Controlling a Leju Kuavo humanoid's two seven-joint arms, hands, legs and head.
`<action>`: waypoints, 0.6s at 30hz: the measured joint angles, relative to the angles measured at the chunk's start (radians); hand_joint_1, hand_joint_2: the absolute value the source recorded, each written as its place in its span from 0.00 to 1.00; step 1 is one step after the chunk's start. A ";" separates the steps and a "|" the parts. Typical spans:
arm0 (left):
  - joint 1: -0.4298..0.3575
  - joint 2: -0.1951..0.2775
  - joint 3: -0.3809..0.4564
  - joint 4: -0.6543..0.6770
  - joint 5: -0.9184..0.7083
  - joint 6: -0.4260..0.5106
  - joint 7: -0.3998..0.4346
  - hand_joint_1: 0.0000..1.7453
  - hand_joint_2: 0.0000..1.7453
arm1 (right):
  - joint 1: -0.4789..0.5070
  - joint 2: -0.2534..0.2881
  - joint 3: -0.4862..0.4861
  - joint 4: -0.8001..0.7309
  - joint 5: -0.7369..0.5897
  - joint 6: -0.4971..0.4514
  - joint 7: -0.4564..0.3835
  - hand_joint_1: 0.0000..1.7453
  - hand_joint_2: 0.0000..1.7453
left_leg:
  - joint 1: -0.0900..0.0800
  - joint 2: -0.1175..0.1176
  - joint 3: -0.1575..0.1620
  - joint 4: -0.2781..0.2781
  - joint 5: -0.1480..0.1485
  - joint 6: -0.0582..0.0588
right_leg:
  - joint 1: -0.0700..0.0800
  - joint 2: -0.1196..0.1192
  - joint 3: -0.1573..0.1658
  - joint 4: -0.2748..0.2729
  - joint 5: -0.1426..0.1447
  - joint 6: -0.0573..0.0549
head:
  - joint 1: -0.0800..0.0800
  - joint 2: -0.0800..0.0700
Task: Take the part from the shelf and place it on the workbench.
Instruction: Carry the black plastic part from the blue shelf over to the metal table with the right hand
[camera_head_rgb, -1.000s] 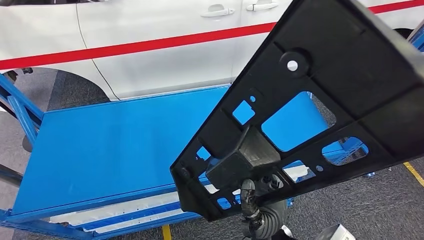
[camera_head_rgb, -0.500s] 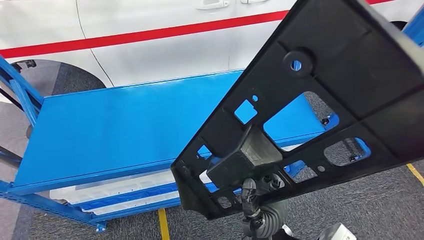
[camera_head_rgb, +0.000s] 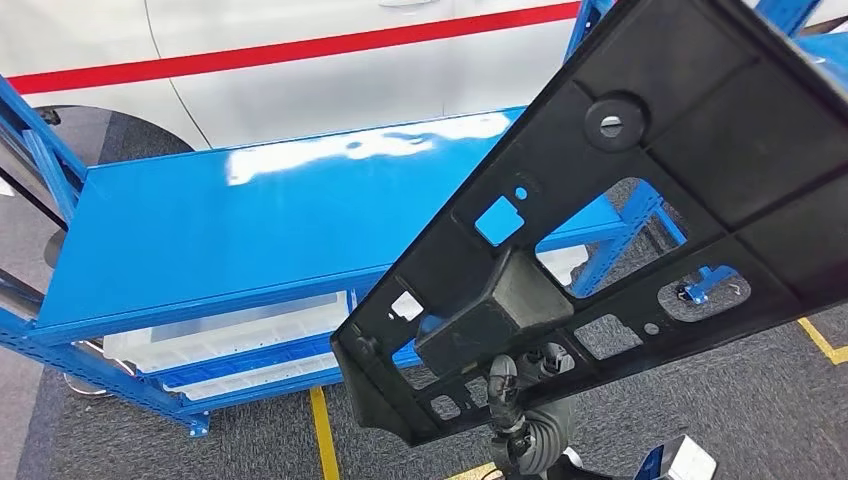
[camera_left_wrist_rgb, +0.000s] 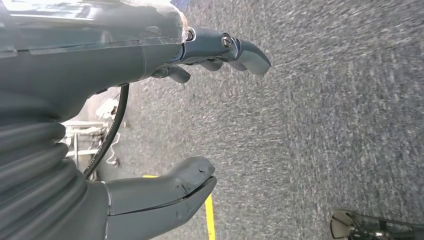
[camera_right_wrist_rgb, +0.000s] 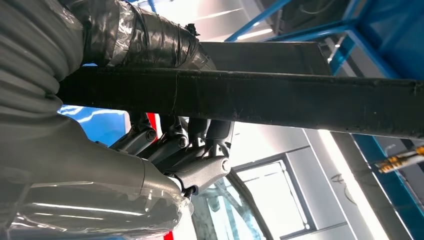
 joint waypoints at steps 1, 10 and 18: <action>0.000 0.000 0.000 0.000 0.000 -0.001 0.002 0.00 1.00 | 0.000 0.000 -0.001 0.000 -0.007 0.008 -0.001 1.00 1.00 | -0.001 0.008 -0.003 0.004 0.006 -0.007 | 0.004 -0.007 0.020 -0.040 -0.015 -0.009 | 0.000 0.000; 0.001 0.000 0.000 0.000 0.000 -0.010 0.007 0.00 1.00 | 0.004 0.005 -0.016 0.003 -0.033 0.054 -0.001 1.00 1.00 | 0.004 -0.038 -0.044 0.262 -0.195 -0.026 | 0.022 0.065 -0.088 -0.049 0.073 -0.075 | 0.000 0.000; -0.002 0.000 0.000 -0.004 -0.005 -0.010 0.020 0.00 1.00 | 0.028 0.004 -0.026 0.006 -0.050 0.056 -0.020 1.00 1.00 | -0.017 -0.109 0.185 -0.052 -0.128 0.026 | 0.025 0.141 -0.166 -0.034 0.149 -0.050 | 0.000 0.000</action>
